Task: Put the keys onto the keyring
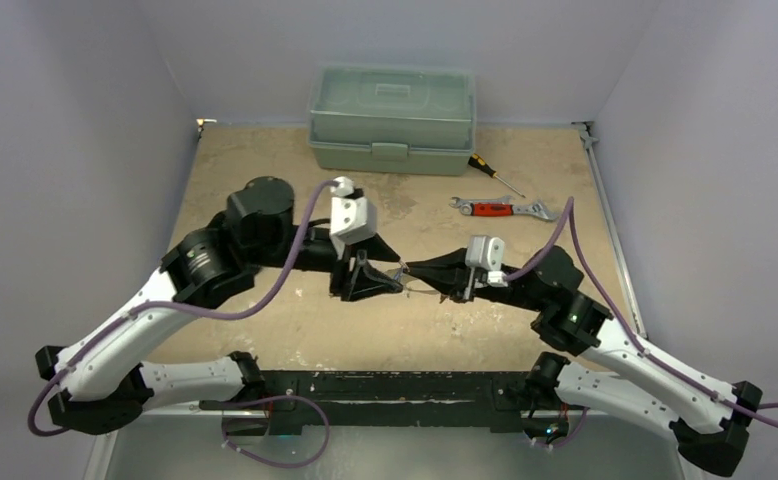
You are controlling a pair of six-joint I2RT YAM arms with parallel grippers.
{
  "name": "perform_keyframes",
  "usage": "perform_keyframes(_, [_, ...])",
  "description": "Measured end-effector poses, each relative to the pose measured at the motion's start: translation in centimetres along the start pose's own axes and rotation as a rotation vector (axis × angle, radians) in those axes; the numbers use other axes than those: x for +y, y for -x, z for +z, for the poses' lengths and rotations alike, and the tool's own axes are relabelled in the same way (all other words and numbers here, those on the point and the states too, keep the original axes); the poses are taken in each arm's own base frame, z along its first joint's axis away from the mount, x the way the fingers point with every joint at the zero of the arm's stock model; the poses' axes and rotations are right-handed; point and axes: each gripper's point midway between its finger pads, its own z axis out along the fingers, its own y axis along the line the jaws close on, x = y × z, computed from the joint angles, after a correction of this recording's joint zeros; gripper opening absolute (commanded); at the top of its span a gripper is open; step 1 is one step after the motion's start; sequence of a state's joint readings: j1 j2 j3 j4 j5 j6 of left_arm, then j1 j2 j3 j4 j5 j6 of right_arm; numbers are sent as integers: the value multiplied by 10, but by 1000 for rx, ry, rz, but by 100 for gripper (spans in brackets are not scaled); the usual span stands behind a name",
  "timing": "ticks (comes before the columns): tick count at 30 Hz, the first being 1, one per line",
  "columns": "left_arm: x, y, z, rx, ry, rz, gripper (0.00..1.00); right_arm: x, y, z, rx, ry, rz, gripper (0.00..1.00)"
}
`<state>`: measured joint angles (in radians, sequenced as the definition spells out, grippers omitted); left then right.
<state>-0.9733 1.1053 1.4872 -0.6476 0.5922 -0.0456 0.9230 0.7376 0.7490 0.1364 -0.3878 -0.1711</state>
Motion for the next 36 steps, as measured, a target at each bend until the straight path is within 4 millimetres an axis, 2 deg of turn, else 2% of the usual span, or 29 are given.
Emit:
perform_keyframes(3, [3, 3, -20, -71, 70, 144, 48, 7, 11, -6, -39, 28, -13, 0])
perform_keyframes(7, [-6, -8, -51, -185, 122, 350, 47, 21, 28, -14, -102, 93, -31, 0])
perform_keyframes(10, [-10, -6, -60, -234, 131, 453, 42, 32, 36, -19, -136, 151, -35, 0])
perform_keyframes(12, [-8, -5, -54, -242, 120, 503, 40, 39, 39, -20, -149, 191, -38, 0])
perform_keyframes(20, [-3, -35, -13, -184, -22, 529, 38, 56, 36, -20, -147, 297, -23, 0])
perform_keyframes(31, [-8, -52, 8, -140, -145, 515, 22, 63, 17, -12, -89, 352, 16, 0])
perform_keyframes(34, [-10, -52, 9, -135, -164, 509, 12, 64, 17, -13, -89, 355, 16, 0])
perform_keyframes(36, [-11, -53, 10, -129, -173, 504, 2, 64, 17, -13, -89, 355, 15, 0])
